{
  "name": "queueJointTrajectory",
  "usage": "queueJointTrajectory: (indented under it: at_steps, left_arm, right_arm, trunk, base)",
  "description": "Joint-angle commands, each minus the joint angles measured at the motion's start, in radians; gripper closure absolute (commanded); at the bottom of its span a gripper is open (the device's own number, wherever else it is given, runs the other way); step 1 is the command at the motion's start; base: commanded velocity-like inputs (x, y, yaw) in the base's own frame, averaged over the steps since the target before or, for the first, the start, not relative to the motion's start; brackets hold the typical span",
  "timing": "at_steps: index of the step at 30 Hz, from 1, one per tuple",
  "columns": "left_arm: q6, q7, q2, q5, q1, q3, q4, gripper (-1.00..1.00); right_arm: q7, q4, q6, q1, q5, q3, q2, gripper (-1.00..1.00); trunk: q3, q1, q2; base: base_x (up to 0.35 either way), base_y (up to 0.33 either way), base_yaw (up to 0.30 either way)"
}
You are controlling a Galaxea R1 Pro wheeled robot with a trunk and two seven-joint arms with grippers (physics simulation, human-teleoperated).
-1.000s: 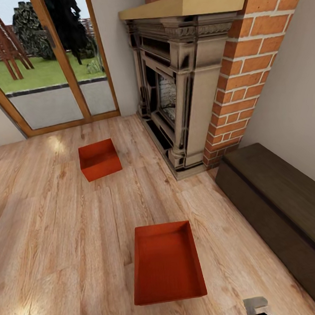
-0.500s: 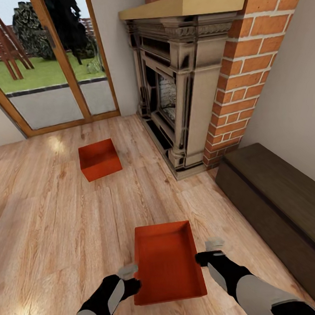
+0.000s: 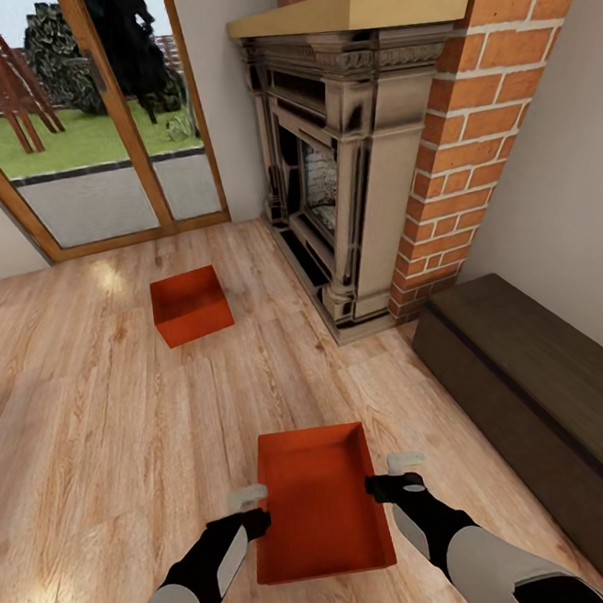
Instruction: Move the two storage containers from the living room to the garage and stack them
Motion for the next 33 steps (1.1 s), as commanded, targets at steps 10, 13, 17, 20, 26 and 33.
queueJointTrajectory:
  at_steps: [10,13,17,20,26,33]
  left_arm:
    - [-0.074,0.003,0.001,0.003,0.0,0.0,-0.007,-1.0]
    - [-0.073,0.004,0.001,0.003,0.0,-0.001,-0.009,-1.0]
    - [-0.073,0.004,-0.001,0.003,0.0,0.001,-0.011,-1.0]
    - [-0.072,0.004,-0.001,0.003,0.0,0.002,-0.012,-1.0]
    - [-0.071,0.006,-0.002,0.002,0.0,0.003,-0.012,-1.0]
    - [-0.071,0.006,-0.002,0.003,0.0,0.004,-0.013,-1.0]
  right_arm:
    - [0.001,0.046,0.003,0.0,-0.005,0.008,0.002,-1.0]
    - [0.002,0.054,0.003,0.0,-0.005,0.007,0.003,-1.0]
    - [0.003,0.075,0.003,0.0,-0.004,0.008,0.003,-1.0]
    - [0.003,0.082,0.002,0.0,-0.004,0.009,0.003,-1.0]
    - [0.004,0.085,-0.001,0.0,-0.002,0.009,-0.003,-1.0]
    - [0.005,0.079,-0.001,0.0,0.004,0.011,-0.012,-1.0]
  trunk:
    - [-0.001,0.0,0.0]
    - [-0.001,0.0,0.0]
    - [-0.001,0.0,0.0]
    - [-0.001,0.0,0.0]
    - [-0.001,0.0,0.0]
    - [-0.001,0.0,0.0]
  base:
    - [0.0,0.0,0.0]
    - [0.0,0.0,0.0]
    - [0.0,0.0,0.0]
    - [0.0,0.0,0.0]
    - [0.0,0.0,0.0]
    - [0.0,0.0,0.0]
